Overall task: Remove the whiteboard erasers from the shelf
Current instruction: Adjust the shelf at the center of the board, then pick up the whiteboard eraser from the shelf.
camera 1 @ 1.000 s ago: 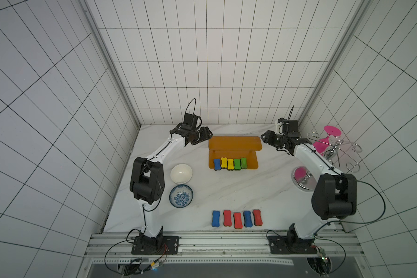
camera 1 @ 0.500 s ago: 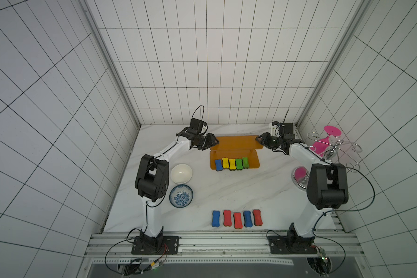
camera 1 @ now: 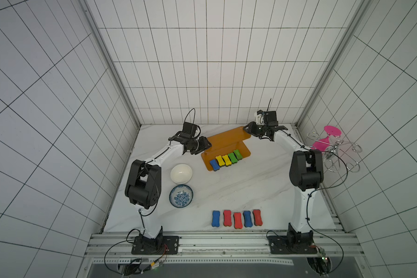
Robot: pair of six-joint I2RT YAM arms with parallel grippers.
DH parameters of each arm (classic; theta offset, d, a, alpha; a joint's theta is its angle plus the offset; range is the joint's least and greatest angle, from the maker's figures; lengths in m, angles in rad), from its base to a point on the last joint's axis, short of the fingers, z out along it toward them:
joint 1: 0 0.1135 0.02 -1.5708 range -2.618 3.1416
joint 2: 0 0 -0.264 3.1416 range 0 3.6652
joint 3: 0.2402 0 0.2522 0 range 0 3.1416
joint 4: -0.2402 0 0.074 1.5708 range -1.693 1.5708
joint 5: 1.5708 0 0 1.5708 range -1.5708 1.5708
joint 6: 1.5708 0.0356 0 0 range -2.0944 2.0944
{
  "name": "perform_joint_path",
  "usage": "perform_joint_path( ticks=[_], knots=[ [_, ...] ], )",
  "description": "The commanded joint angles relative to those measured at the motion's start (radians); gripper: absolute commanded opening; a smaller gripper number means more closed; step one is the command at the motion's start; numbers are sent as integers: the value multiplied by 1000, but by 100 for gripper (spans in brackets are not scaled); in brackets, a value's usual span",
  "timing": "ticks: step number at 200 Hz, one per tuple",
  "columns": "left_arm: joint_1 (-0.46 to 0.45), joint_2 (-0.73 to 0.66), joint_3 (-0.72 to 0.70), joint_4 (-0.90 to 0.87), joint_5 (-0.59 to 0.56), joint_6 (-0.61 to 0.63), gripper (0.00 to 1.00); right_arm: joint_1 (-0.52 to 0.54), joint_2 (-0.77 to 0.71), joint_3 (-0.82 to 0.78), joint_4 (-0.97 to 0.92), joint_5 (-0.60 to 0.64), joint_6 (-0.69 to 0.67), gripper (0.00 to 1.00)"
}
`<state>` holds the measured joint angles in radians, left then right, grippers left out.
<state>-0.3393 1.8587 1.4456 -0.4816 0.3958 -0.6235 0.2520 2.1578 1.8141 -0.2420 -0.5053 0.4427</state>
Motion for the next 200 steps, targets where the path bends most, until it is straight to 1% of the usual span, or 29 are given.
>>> perform_joint_path(
  ticks=[1,18,44,60,73,92,118,135,165,200],
  knots=[
    [1,-16,-19,31,-17,15,57,16,38,89,-95,-13,-45,35],
    [11,-26,-19,18,-34,15,63,-3,27,112,-143,6,-68,39],
    [19,-56,-29,20,-71,12,73,-36,-27,122,-179,37,-95,45],
    [21,-68,-34,19,-69,6,75,-50,-56,151,-230,68,-121,47],
    [19,-91,-63,39,-60,-6,77,-57,-100,132,-247,83,-134,47],
    [20,-137,-121,75,-55,-20,78,-58,-204,1,-210,94,-132,47],
    [19,-155,-136,79,-48,-25,75,-45,-369,-292,-27,69,-65,45],
    [17,-149,-131,73,-37,-36,74,-22,-428,-468,96,56,-20,43],
    [14,-131,-128,83,-2,-34,72,0,-398,-631,267,-6,31,40],
    [14,-113,-134,83,21,-30,71,1,-293,-708,431,-58,64,39]
  ],
)
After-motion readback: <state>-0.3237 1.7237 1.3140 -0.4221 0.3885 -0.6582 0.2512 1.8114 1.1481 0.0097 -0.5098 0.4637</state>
